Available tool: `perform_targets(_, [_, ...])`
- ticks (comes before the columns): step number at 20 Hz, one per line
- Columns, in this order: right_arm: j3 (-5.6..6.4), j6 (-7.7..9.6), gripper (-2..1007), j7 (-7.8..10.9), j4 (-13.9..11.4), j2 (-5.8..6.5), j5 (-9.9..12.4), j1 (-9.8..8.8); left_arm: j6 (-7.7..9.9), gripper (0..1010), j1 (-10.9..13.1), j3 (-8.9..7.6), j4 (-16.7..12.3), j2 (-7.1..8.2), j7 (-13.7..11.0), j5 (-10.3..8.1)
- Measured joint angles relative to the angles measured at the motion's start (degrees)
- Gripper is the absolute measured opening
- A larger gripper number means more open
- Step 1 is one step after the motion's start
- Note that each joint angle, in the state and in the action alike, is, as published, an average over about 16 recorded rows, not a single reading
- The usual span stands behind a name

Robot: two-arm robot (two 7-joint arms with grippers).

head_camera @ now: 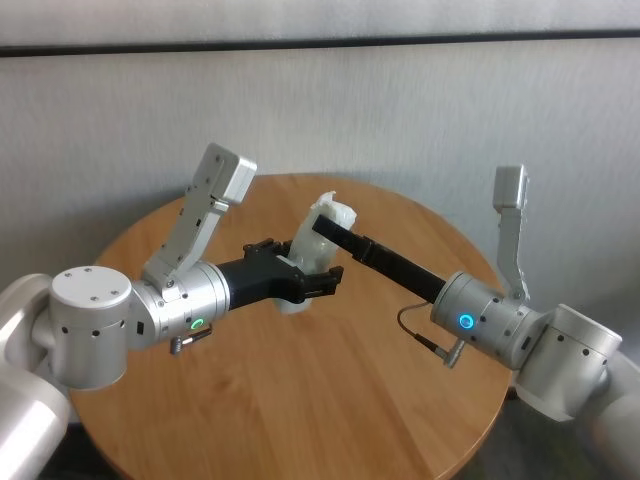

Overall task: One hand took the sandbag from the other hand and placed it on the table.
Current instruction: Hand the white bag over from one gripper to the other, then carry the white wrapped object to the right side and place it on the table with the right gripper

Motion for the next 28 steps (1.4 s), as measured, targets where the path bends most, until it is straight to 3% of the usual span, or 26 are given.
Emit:
perform_targets(7, [-0.57,-1.56,540,-1.82,0.8,1.27,-1.0,0.84,-0.38,978,0.3,-1.13,0.1,-0.01,1.7,-0.16])
perform_targets(14, [0.07,-3.78,540,-4.47,1.3,3.51,-3.8,1.79,-1.43,1002,1.3,-3.64,0.1,0.01,4.9,-0.3])
perform_targets(21, [1.39,-4.32,540,-6.72,-0.5,7.0,-7.2,1.63,-1.83,1002,3.2,-7.1,-0.3,-1.37,11.6,0.48])
perform_targets(28, [2.02,-2.17,540,-7.48,-4.2,11.05,-9.8,0.06,-1.89,1002,5.6,-9.72,-1.3,-4.11,19.7,3.06])
